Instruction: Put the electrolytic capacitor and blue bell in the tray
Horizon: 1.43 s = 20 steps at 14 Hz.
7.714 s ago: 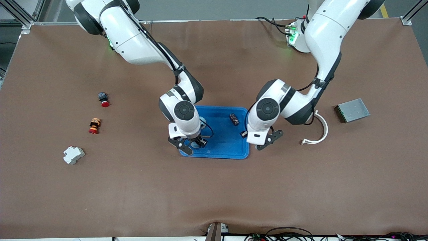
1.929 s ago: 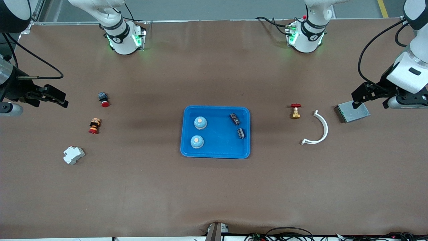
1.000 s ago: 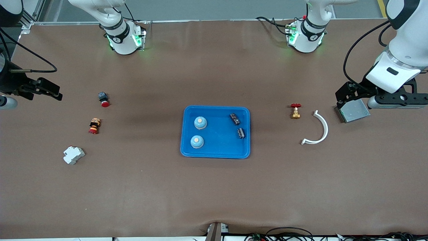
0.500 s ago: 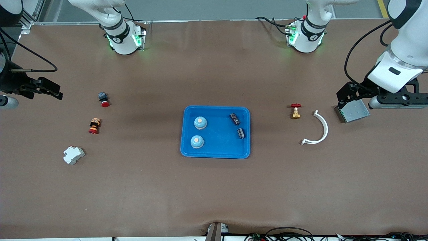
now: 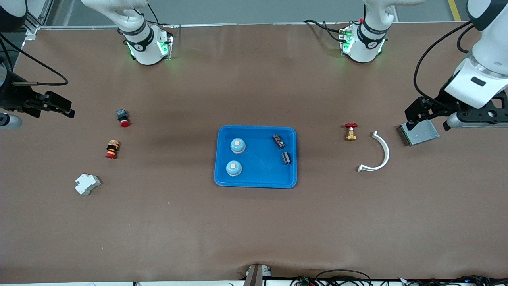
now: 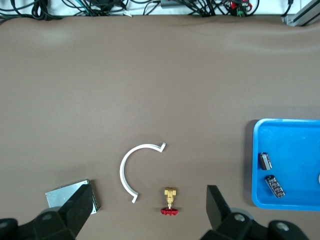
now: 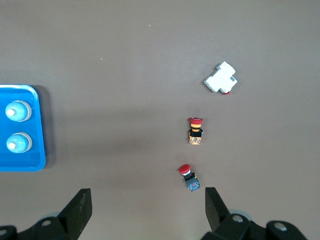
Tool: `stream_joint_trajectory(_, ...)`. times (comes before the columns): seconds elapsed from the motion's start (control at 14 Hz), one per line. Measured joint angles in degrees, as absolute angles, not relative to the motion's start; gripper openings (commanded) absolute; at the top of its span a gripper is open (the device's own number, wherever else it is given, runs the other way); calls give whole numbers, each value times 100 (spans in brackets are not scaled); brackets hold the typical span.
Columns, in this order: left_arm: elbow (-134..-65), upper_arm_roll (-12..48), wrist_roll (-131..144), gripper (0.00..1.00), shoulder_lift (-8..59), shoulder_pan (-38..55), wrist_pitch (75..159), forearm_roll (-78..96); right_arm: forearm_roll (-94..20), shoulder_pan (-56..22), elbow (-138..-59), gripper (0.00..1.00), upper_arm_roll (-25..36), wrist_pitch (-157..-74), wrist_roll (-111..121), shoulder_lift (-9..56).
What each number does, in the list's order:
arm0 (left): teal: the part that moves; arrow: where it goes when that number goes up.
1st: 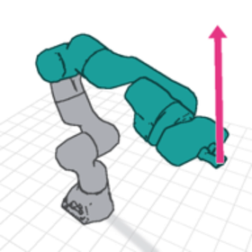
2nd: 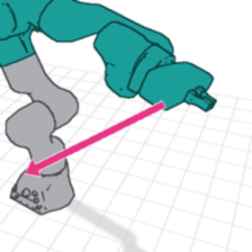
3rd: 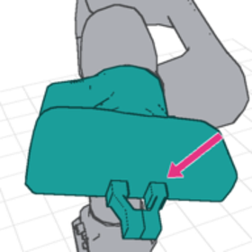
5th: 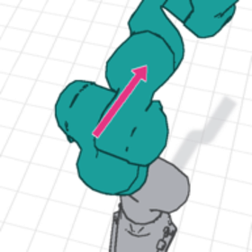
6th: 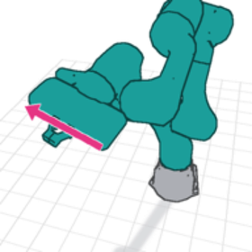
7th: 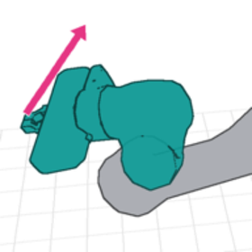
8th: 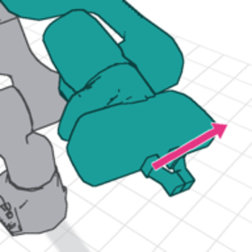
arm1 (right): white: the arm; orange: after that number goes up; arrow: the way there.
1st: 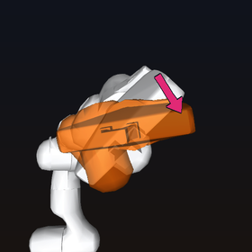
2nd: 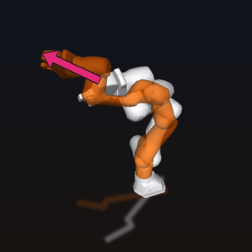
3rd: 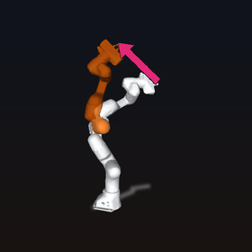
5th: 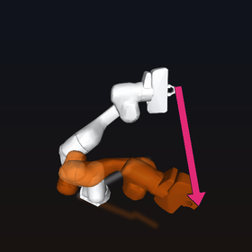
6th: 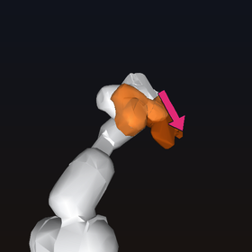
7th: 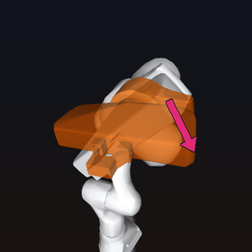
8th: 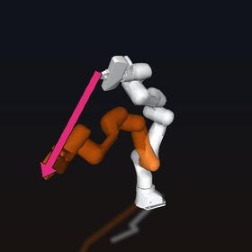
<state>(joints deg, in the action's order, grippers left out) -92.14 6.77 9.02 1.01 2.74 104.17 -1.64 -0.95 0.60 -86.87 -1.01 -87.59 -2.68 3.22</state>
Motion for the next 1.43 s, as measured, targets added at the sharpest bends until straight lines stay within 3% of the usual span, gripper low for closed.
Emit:
stream_joint_trajectory(0.5, -8653, 655, 657, 100, 80, -37, 10109, -164, -96, 29, -8687, 100, -101, -8746, -268, 322)
stream_joint_trajectory(1.43, -8627, 659, 405, 100, 165, -425, 9840, -97, -96, -35, -8688, 100, -100, -8731, -269, 322)
